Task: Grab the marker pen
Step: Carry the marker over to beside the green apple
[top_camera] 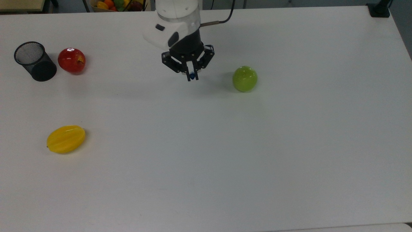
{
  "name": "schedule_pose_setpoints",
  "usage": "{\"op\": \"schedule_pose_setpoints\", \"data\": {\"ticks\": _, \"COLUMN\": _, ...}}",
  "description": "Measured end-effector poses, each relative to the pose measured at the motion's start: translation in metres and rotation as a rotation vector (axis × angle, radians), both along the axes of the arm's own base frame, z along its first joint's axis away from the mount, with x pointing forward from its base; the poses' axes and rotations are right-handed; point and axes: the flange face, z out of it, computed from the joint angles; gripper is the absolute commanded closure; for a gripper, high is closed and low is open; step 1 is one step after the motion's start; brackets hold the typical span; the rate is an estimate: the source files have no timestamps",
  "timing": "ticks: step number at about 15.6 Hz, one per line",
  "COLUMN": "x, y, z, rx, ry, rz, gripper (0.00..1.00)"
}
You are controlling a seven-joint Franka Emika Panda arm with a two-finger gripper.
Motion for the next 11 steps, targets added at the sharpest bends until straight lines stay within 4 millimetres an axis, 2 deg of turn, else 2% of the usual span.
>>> {"op": "schedule_pose_setpoints", "data": {"ticks": 4, "x": 0.005, "y": 0.036, "z": -0.041, "rx": 0.013, "ry": 0.035, "rz": 0.052, "gripper": 1.00}}
{"op": "schedule_pose_setpoints", "data": {"ticks": 8, "x": 0.015, "y": 0.053, "z": -0.078, "rx": 0.028, "ry": 0.022, "rz": 0.067, "gripper": 1.00}}
{"op": "schedule_pose_setpoints", "data": {"ticks": 11, "x": 0.016, "y": 0.064, "z": -0.081, "rx": 0.020, "ry": 0.013, "rz": 0.089, "gripper": 0.97}}
